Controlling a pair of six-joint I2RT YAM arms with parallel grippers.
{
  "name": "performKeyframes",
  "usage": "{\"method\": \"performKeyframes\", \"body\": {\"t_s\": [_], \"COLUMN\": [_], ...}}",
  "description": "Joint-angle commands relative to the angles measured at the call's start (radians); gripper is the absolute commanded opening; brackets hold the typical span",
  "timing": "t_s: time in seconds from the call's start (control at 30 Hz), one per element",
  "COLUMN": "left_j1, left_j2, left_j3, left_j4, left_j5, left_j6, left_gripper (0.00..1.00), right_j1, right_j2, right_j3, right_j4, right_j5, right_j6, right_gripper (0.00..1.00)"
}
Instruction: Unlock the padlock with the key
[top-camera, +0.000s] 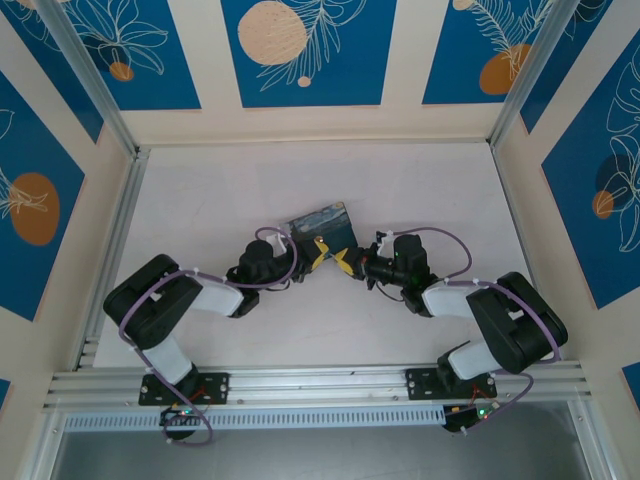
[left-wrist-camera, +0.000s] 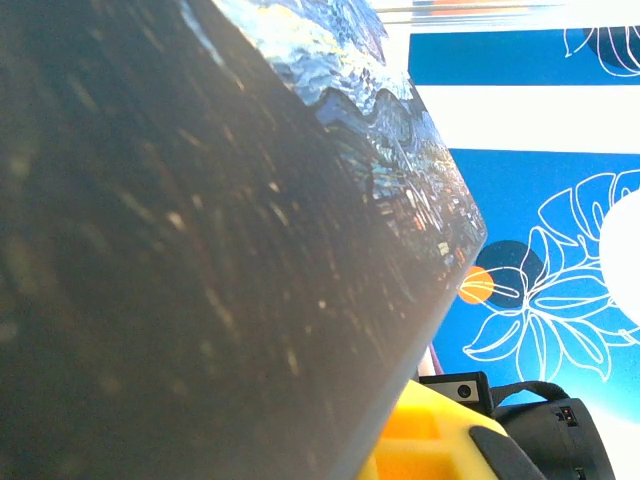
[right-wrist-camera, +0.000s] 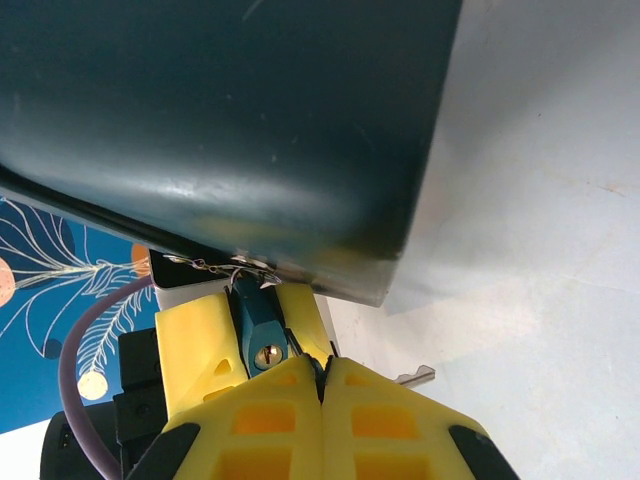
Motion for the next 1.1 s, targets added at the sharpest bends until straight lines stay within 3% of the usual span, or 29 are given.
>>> {"method": "performKeyframes", "body": {"t_s": [0.0, 0.37, 1.07], "left_j1": [0.008, 0.007, 0.007], "left_j2": [0.004, 0.001, 0.003], "left_j3": [-0.008, -0.009, -0.002], "left_j4": [0.049, 0.037, 0.033], "left_j5": [-0.017, -0.026, -0.027], "left_j6": [-0.01, -0.012, -0.012], "left_gripper": [0.0, 0.0, 0.0], "right_j1": [-0.001, -0.003, 0.025], "right_j2": [-0.031, -0.201, -0.097], "right_j3": [0.004, 0.016, 0.088], "right_j4": [-0.02, -0.302, -0.216], "right_j5": [0.026, 0.093, 0.067], "right_j6": [-0.005, -0.115, -0.091], "right_gripper": [0.0, 0.0, 0.0]}}
